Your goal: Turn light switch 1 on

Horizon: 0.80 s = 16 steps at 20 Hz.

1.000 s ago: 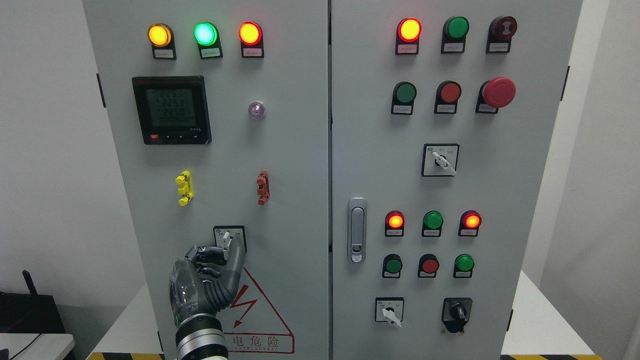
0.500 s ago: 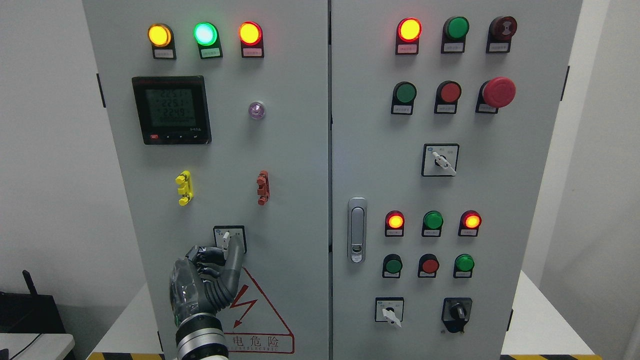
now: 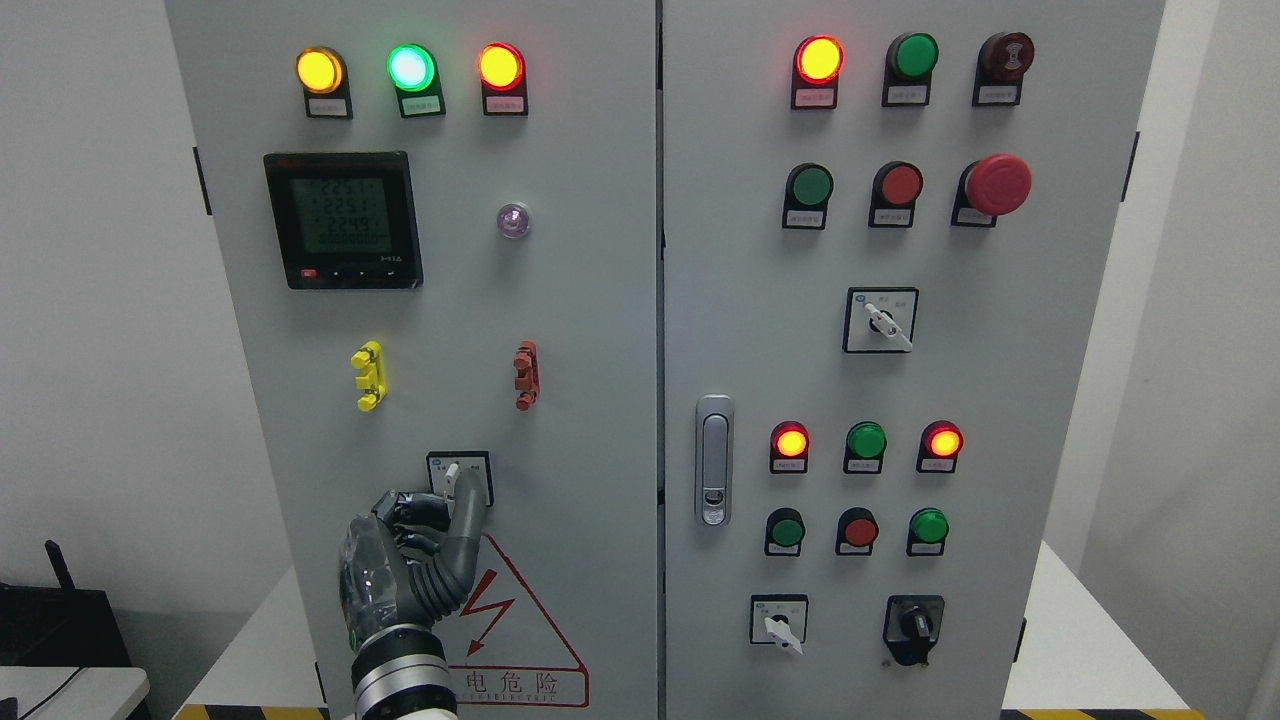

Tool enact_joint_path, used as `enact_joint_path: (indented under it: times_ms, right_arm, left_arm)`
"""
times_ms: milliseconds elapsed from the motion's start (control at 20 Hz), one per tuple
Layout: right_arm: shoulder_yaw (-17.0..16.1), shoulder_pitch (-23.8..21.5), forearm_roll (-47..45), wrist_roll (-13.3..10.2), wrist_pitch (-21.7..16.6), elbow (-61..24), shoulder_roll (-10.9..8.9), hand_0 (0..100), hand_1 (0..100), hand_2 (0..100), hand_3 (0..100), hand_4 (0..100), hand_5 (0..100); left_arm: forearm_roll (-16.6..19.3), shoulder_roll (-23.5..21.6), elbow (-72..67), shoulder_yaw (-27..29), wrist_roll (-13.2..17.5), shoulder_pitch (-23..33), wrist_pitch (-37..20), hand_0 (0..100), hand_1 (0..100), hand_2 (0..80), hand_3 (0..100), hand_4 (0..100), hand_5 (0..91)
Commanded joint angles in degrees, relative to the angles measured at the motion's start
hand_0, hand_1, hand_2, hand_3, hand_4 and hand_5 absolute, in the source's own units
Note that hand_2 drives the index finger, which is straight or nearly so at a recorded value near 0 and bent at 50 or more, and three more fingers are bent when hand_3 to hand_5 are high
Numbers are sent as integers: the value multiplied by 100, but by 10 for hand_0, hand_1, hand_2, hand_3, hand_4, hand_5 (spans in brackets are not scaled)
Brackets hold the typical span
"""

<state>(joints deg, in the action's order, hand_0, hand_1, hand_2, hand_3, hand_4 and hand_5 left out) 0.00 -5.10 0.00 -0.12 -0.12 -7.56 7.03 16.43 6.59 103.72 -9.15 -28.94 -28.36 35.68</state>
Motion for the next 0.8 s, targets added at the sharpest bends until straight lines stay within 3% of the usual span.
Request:
enact_joint_path:
  times_ms: [0,750]
  right_arm:
    - [114,0,-149,4,3,0,0,120,389,0,0,0,0]
    - [114,0,-149,4,3,0,0,120,389,0,0,0,0]
  left_arm:
    - [0,0,8,1,2,-12,1,232,397,583,718,797,760]
    - [9,9,8,1,2,-12,1,259,389,589,726,800,764]
